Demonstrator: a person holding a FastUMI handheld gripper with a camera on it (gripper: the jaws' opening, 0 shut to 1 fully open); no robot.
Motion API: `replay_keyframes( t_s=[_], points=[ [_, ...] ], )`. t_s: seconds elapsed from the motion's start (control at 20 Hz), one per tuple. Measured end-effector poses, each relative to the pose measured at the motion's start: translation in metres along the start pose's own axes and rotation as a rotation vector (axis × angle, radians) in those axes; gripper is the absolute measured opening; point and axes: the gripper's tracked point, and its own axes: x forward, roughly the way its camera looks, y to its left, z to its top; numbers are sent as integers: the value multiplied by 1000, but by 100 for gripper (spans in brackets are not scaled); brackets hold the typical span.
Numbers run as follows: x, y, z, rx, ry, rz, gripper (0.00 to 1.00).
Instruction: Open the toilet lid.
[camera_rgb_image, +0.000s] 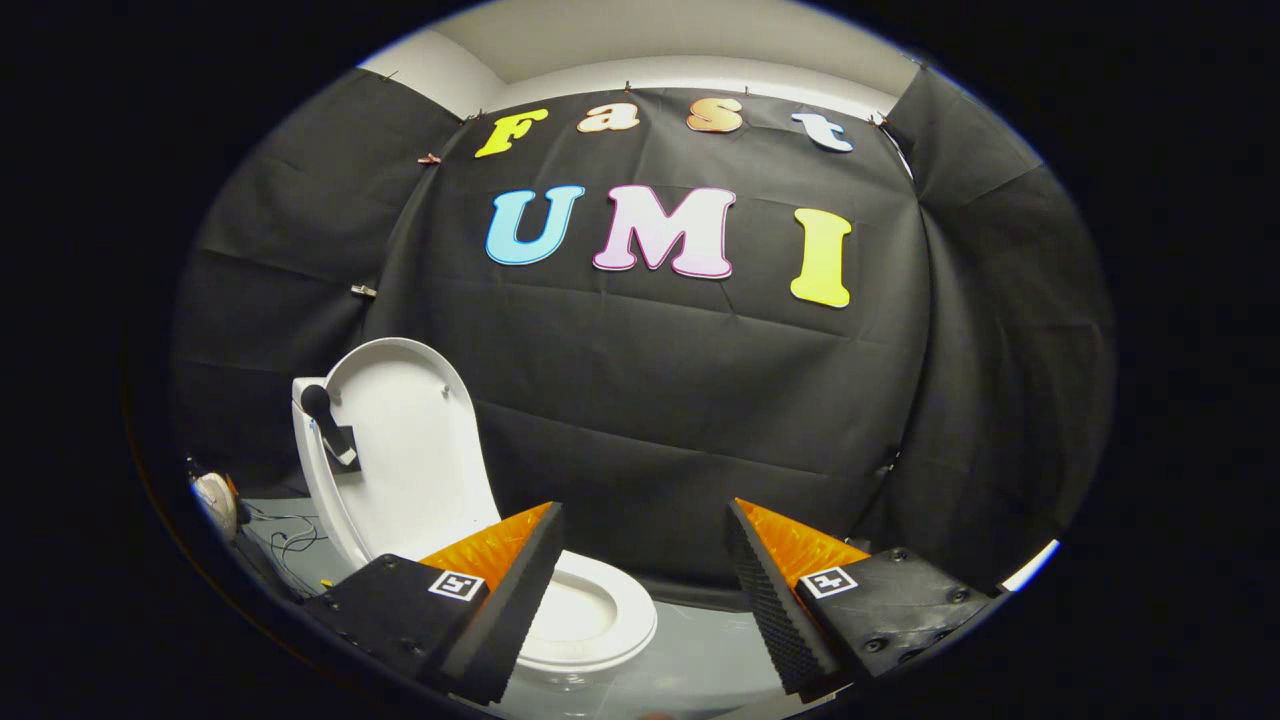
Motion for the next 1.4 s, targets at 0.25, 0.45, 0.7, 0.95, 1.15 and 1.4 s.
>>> replay_keyframes(
  t_s=[0.25, 0.45, 0.7, 0.95, 1.15, 1.4],
  points=[
    [-1, 1, -1, 1, 3, 3, 99],
    [-2, 1, -1, 3, 3, 3, 99],
    [-1, 5, -2, -4, 6, 11, 99],
    [-2, 5, -3, -5, 6, 12, 99],
    [-3, 7, -4, -4, 8, 15, 99],
    [-1, 10, -7, -7, 18, 22, 99]
  ],
)
